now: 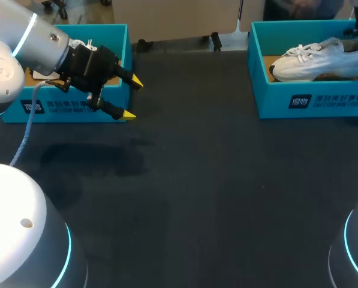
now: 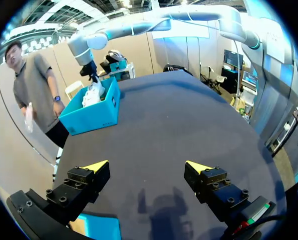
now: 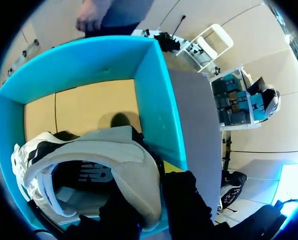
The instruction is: Take the shoe out of the shoebox, open the shoe tongue, remove and reinsert the insole, then place the shoe into the shoebox
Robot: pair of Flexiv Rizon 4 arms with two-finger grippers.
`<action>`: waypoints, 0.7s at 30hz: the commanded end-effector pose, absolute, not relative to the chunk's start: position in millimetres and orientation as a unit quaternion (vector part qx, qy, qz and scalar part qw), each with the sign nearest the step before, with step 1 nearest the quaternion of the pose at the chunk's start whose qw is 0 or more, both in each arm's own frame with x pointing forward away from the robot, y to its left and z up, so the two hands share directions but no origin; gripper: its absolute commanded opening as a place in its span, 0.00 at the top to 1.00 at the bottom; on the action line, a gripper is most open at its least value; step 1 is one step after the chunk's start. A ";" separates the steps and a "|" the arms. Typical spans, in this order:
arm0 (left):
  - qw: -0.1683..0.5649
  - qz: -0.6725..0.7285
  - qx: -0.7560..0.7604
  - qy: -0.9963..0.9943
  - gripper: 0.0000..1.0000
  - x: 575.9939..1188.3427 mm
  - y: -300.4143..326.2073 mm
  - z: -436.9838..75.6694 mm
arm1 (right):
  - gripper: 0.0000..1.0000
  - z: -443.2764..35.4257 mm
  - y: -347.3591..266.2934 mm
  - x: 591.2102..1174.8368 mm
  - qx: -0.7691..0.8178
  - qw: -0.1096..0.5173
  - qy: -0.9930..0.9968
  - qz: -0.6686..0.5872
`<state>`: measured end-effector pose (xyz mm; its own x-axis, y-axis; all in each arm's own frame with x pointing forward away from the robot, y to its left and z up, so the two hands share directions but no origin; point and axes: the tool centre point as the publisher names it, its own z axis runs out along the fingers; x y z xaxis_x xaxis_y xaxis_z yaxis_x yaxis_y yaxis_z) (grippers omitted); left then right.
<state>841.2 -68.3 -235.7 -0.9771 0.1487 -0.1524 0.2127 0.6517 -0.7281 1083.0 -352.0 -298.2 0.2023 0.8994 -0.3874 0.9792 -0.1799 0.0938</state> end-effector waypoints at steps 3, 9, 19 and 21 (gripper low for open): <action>0.040 -0.404 0.100 0.909 0.00 840.3 -67.9 -235.4 | 1.00 -305.0 -352.3 1082.3 0.758 0.160 0.620 -0.127; 0.040 -0.404 0.100 0.909 0.00 840.3 -67.9 -235.4 | 1.00 -308.9 -353.2 1074.0 0.760 0.160 0.616 -0.131; 0.040 -0.404 0.100 0.909 0.00 840.3 -67.9 -235.4 | 1.00 -312.8 -354.3 1056.6 0.764 0.159 0.609 -0.139; 0.040 -0.404 0.100 0.909 0.00 840.3 -67.9 -235.4 | 1.00 -314.5 -354.8 1053.4 0.767 0.157 0.607 -0.138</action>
<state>841.2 -68.3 -235.7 -0.9771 0.1487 -0.1524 0.2127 0.6517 -0.7281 1060.0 -354.8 -315.9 0.2224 0.8865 -0.4058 0.9744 -0.2163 0.0615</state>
